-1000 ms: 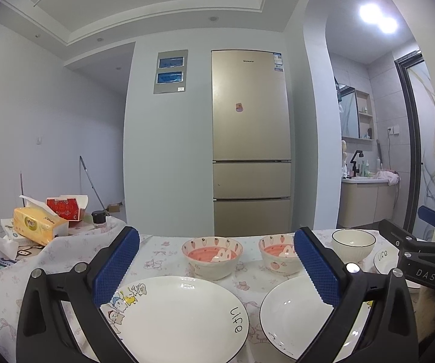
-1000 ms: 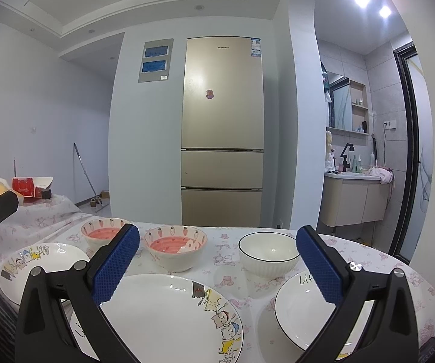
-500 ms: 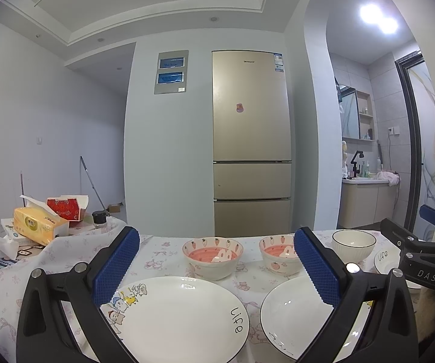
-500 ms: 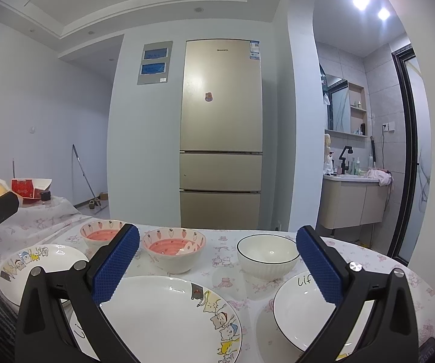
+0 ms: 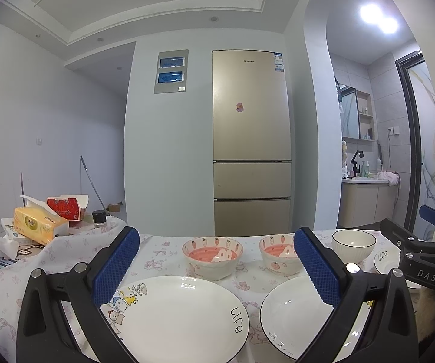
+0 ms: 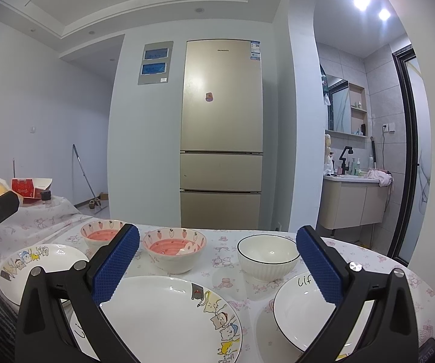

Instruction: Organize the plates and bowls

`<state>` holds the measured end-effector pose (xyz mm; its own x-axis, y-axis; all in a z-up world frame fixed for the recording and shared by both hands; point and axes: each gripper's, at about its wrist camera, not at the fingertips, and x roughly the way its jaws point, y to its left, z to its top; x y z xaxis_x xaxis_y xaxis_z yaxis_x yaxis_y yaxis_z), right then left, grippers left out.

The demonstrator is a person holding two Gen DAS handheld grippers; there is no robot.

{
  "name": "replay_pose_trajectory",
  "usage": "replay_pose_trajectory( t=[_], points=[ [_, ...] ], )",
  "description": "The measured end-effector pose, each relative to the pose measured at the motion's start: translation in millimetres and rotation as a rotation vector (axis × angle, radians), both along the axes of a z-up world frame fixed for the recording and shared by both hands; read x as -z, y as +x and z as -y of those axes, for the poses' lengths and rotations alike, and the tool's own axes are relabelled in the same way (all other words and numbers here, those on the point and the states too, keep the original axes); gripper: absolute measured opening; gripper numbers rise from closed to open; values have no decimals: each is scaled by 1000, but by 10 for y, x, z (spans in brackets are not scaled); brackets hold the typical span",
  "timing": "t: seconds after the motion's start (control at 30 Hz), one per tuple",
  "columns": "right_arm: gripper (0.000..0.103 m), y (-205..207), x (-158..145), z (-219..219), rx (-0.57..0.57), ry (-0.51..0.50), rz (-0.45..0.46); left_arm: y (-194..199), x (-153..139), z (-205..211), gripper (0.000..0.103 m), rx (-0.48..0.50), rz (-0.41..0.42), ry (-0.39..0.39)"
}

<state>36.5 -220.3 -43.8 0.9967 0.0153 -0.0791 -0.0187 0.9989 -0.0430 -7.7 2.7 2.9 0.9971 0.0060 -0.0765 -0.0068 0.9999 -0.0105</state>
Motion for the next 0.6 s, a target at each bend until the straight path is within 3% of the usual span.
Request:
replay_pose_trajectory(
  t=[0.6],
  points=[
    [103, 24, 18, 25, -21, 8, -12, -71, 9, 56, 103, 7, 31, 25]
  ],
)
